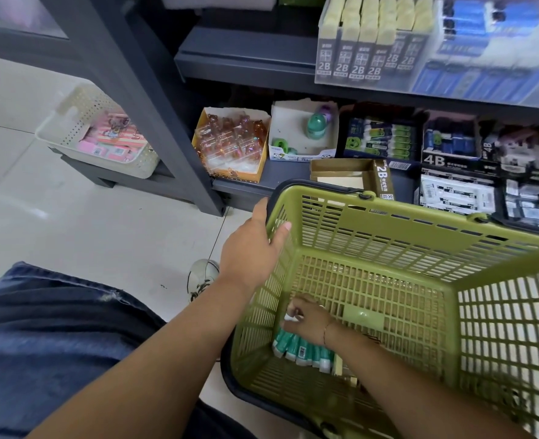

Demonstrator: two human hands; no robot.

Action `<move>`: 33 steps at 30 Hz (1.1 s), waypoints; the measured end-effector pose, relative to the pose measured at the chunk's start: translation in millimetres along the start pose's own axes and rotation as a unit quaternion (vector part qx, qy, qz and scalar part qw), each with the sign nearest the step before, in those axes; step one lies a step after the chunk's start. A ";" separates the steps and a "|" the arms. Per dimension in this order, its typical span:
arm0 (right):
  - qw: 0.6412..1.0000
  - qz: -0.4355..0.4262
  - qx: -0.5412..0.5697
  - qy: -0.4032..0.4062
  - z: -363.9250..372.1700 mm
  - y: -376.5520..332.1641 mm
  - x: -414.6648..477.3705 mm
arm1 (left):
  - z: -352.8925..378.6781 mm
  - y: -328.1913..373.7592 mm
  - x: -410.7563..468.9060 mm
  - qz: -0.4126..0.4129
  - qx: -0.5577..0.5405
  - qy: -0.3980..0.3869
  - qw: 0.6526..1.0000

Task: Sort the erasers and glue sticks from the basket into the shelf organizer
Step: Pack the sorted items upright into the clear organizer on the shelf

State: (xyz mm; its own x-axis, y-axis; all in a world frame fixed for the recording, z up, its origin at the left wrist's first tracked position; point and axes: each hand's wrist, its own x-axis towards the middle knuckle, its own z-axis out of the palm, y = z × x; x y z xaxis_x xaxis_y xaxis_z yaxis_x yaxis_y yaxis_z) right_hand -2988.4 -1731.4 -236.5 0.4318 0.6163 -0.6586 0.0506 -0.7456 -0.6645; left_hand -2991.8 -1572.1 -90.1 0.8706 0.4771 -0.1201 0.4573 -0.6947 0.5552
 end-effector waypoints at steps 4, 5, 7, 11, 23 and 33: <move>1.000 0.009 0.014 -0.012 -0.8 -4.4 -0.2 | -0.1 -0.1 -0.2 -0.001 0.003 -0.001 1.000; 1.000 0.010 0.016 -0.008 -0.4 -5.1 0.4 | -0.2 0.0 0.0 0.000 0.004 -0.002 1.000; 1.000 0.004 0.017 0.008 3.1 -5.3 0.3 | -0.4 0.2 -0.5 -0.003 0.005 -0.004 1.000; 0.999 -0.005 0.025 0.045 9.8 -5.6 -1.3 | -0.7 0.6 0.5 -0.008 0.007 -0.004 1.000; 0.995 -0.054 -0.066 0.060 14.7 -4.7 -0.8 | 0.9 -0.7 0.6 0.002 0.005 0.007 1.000; 0.967 -0.113 -0.228 0.028 12.6 -11.9 -4.2 | -1.5 0.9 -0.3 -0.001 0.000 0.004 1.000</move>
State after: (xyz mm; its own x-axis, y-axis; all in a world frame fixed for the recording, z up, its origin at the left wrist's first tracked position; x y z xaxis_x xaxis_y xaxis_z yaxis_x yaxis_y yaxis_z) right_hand -3002.2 -1721.9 -230.3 0.4107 0.7714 -0.4861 0.5349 -0.6356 -0.5567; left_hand -2991.9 -1572.0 -88.3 0.8683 0.4828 -0.1140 0.4587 -0.6937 0.5554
